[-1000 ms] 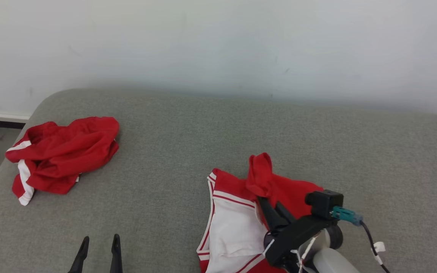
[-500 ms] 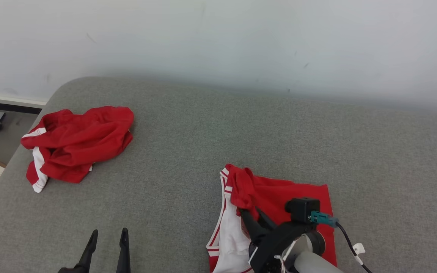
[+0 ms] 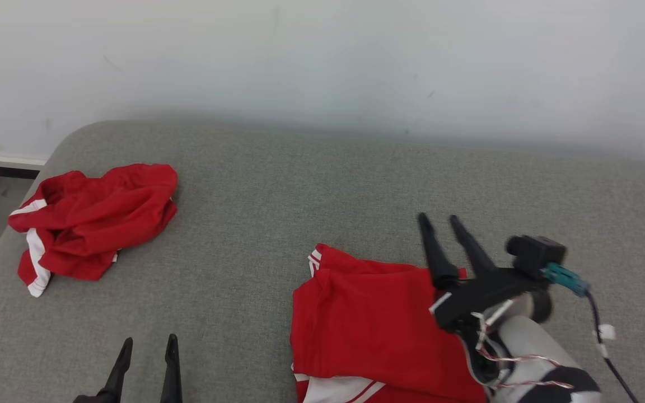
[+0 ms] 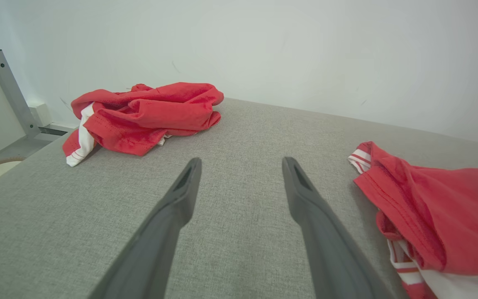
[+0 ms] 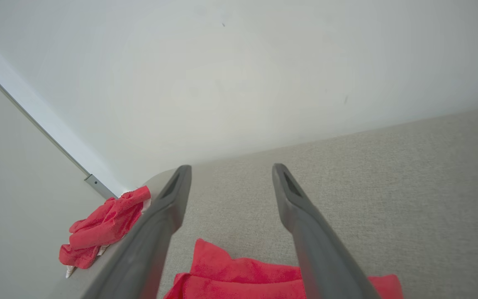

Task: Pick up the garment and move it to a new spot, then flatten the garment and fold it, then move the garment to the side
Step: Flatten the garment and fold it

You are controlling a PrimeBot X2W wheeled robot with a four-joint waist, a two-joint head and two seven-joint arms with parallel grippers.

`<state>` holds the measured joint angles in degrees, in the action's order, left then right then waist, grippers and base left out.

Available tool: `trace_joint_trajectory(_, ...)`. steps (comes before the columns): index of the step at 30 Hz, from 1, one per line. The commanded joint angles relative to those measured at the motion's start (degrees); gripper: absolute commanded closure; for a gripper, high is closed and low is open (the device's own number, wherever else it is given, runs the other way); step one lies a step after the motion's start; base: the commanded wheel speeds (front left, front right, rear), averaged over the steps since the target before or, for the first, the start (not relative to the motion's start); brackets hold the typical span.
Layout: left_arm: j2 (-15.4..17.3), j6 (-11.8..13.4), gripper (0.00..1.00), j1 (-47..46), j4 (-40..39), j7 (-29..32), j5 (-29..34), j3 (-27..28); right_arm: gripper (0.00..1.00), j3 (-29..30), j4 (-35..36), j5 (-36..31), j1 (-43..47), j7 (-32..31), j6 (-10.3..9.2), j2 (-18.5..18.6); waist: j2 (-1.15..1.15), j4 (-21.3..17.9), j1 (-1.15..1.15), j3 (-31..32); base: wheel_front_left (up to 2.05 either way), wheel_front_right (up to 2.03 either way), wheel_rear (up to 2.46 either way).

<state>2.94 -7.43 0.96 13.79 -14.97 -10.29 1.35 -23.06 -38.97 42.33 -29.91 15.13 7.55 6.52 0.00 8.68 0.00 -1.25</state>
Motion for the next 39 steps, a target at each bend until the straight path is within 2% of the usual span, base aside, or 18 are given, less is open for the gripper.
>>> trace_joint_trajectory(1, 0.12, -0.04, 0.0, 0.23, -0.31, -0.18, 0.0, 0.3, 0.0, 1.24, 0.83, -1.16, 1.41, 0.11, -0.11, 0.31, 0.0, -0.26, 0.0, -0.1, 0.0, 0.0, 0.0)
trace_joint_trajectory(6, 0.26, -0.04, 0.0, 0.67, -0.81, -0.18, 0.11, 1.16, 0.0, 10.1, 7.8, -10.06, 6.78, 0.12, -0.11, 2.51, 0.0, -1.25, 0.0, -0.51, 0.0, 0.0, 0.0)
trace_joint_trajectory(12, 0.51, -0.04, 0.0, -0.14, -1.01, -0.18, 0.52, 1.33, 0.0, 18.13, 18.96, -19.19, 14.9, 0.11, -0.11, 0.54, 0.0, -2.4, 0.0, -1.09, 0.0, 0.0, 0.0)
trace_joint_trajectory(22, 1.12, 0.01, 0.0, 0.16, -0.5, -0.18, 1.24, 1.38, 0.0, 23.23, 27.64, -27.89, 26.53, 0.12, -0.11, -2.45, 0.0, -3.39, 0.0, 0.55, 0.0, 0.0, 0.0)
trace_joint_trajectory(31, 1.35, 0.01, 0.0, 1.47, -0.03, -0.18, 3.87, 1.28, 0.0, 24.05, 29.46, -31.0, 32.36, 0.13, -0.11, -3.41, 0.0, -3.88, 0.0, 1.78, 0.0, 0.0, 0.0)
trace_joint_trajectory(39, 1.35, 0.01, 0.0, 2.07, -0.14, -0.18, 6.49, 0.48, 0.0, 23.27, 28.15, -31.68, 35.28, 0.13, -0.11, -3.66, 0.0, -3.76, 0.0, 2.81, 0.0, 0.0, 0.0)
